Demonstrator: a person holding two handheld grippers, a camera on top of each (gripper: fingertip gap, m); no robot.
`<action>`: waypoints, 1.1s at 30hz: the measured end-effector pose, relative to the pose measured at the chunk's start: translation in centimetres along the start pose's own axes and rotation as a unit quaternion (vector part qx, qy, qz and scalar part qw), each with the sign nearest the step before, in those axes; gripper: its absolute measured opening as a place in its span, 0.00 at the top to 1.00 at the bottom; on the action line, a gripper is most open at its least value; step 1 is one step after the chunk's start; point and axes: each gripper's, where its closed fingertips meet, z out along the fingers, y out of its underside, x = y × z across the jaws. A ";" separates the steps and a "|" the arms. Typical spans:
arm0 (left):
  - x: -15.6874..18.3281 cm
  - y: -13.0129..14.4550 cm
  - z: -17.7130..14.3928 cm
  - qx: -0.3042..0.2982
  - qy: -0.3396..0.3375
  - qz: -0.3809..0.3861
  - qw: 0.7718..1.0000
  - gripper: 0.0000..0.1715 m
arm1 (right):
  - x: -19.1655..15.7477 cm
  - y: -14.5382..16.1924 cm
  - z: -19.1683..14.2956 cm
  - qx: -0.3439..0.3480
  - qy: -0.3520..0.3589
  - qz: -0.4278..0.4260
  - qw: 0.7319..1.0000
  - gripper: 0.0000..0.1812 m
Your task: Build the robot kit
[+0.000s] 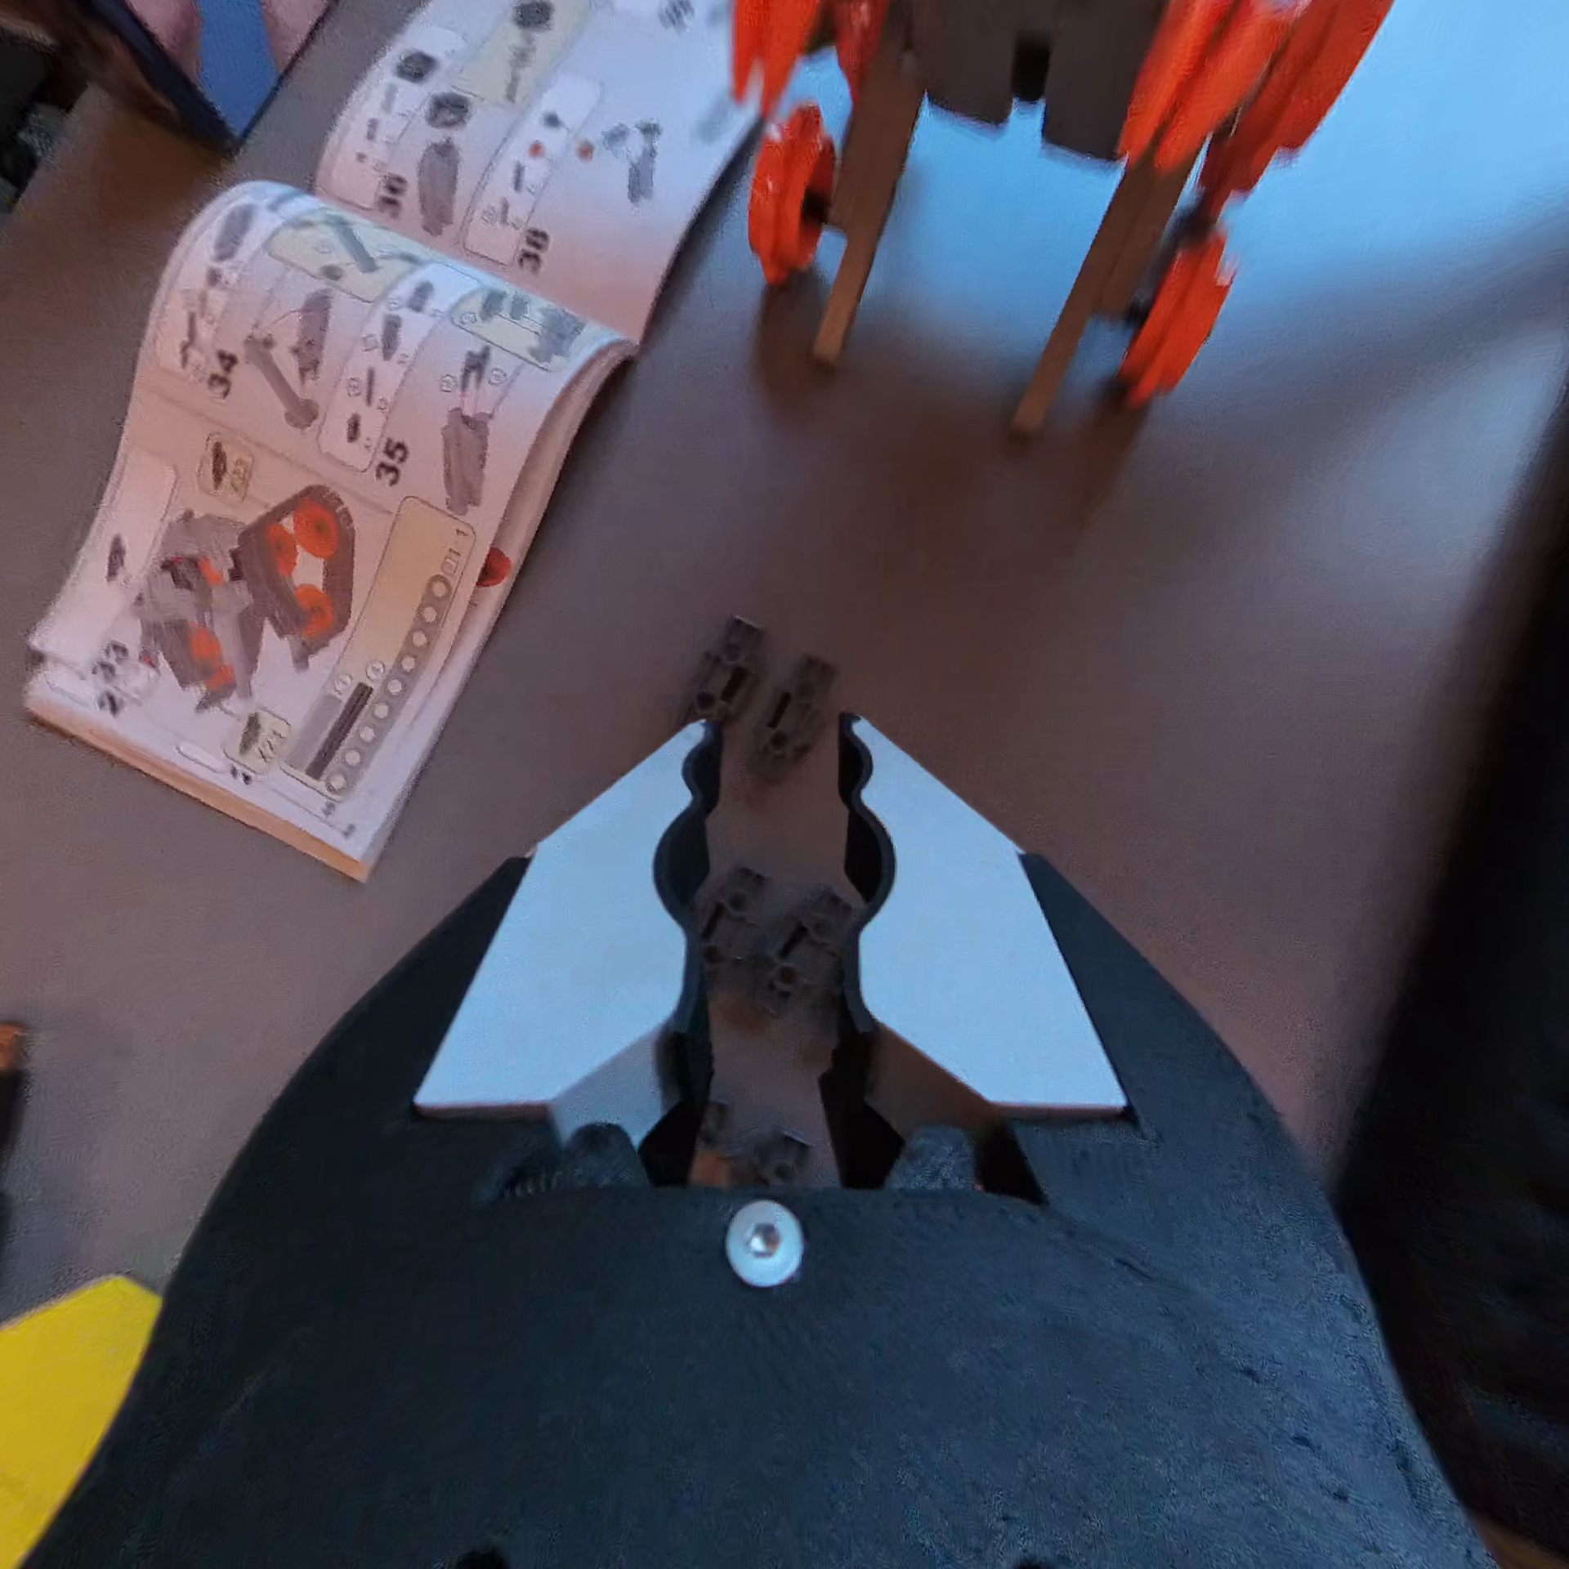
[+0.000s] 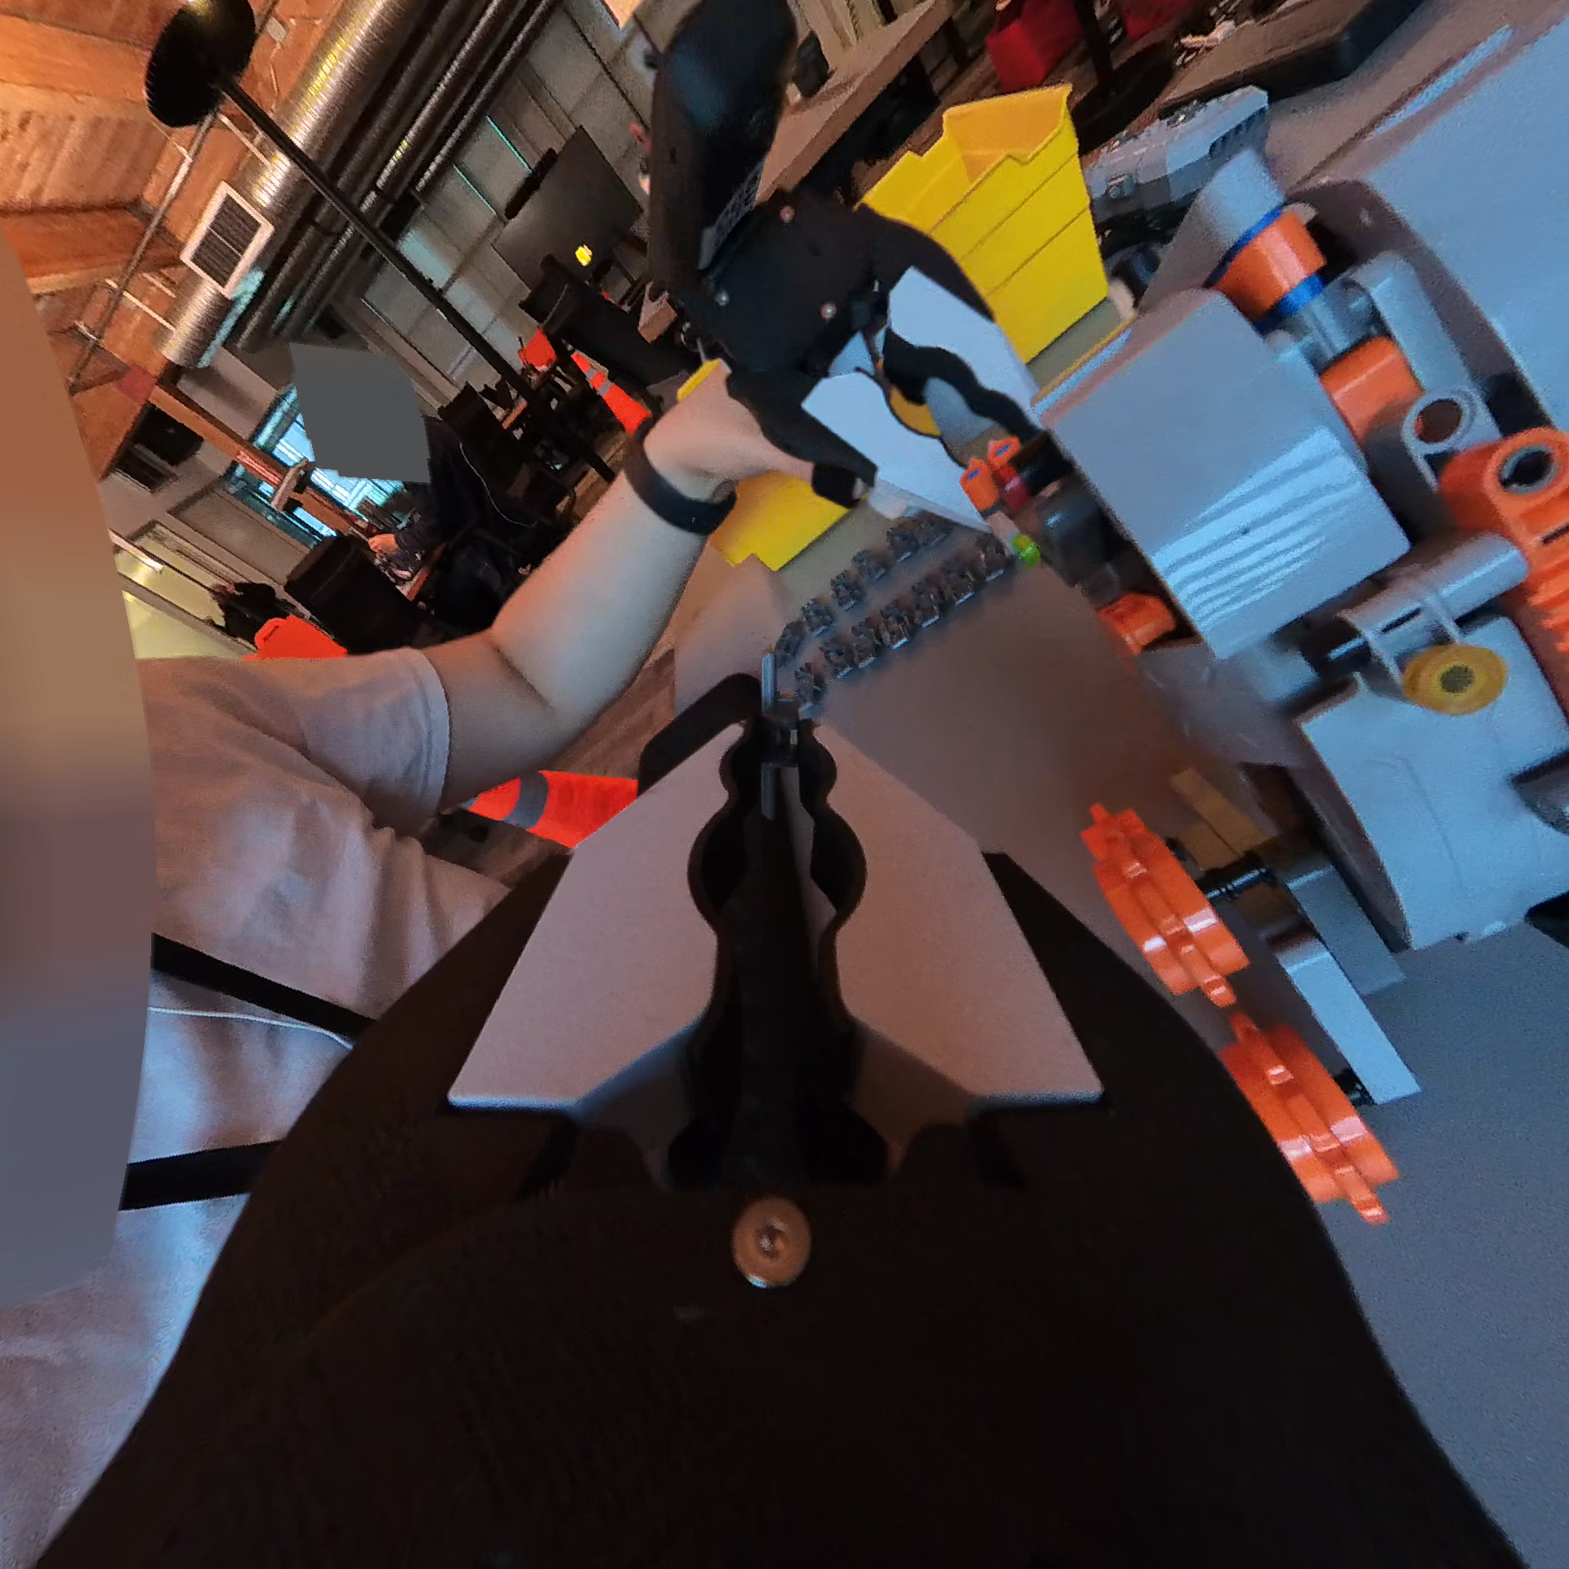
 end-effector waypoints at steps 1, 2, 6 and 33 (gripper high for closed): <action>-0.2 0.4 0.6 -0.022 -0.002 0.026 0.999 0.83 | 0.2 0.2 0.0 -0.004 0.004 -0.004 1.000 0.96; -0.2 0.7 1.2 -0.041 0.003 0.039 0.998 0.81 | 0.3 0.4 -0.1 -0.006 0.008 -0.005 1.000 0.96; 0.5 0.8 2.2 -0.077 0.059 0.041 0.994 0.85 | 0.6 0.7 -0.3 -0.003 0.004 0.000 1.000 0.96; 6.7 1.7 2.5 -0.092 0.017 -0.033 0.995 0.94 | 1.8 1.5 -0.4 -0.014 0.012 0.019 1.000 0.96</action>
